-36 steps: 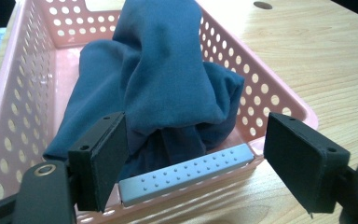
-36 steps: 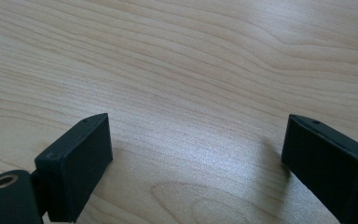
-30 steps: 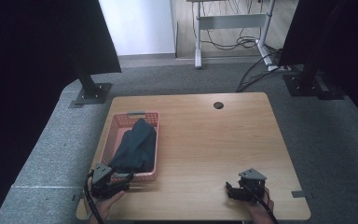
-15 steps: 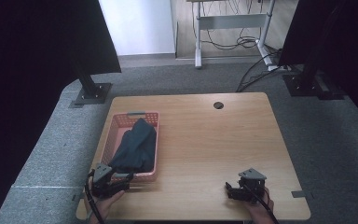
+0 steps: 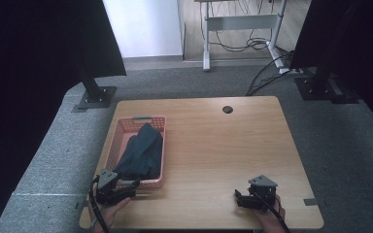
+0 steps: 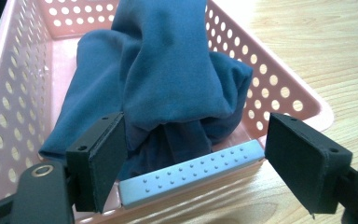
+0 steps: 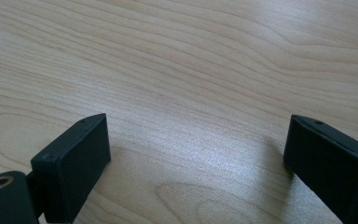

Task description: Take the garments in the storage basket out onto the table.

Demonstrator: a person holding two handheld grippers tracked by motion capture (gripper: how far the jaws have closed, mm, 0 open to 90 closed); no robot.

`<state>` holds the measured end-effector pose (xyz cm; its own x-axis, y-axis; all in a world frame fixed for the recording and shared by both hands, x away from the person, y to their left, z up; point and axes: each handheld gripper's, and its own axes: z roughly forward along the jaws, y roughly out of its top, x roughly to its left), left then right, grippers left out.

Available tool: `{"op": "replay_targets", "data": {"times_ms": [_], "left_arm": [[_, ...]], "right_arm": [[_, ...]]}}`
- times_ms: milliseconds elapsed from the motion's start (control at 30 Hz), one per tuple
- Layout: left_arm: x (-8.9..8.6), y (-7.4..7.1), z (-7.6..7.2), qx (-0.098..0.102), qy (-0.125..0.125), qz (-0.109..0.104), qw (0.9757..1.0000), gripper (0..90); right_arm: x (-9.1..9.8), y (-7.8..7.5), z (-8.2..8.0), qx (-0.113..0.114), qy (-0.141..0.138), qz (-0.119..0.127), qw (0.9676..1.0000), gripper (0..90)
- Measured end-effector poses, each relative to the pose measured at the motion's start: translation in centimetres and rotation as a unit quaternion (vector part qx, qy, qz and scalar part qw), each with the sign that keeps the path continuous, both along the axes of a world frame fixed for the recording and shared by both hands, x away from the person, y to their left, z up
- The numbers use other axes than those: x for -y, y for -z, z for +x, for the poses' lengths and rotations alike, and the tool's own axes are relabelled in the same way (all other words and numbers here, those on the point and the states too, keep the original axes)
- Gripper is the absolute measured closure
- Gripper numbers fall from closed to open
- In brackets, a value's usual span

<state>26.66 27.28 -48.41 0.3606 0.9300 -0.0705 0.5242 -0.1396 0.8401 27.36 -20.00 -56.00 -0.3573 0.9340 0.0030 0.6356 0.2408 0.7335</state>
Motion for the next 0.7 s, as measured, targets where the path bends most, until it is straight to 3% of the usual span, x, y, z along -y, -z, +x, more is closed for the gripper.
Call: {"op": "replay_targets", "data": {"times_ms": [700], "left_arm": [[0.37,-0.50,0.61,0.001,0.010,-0.007,0.9999,20.8]], "right_arm": [[-0.01,0.00,-0.02,0.001,-0.001,-0.001,1.0000,7.1]]}}
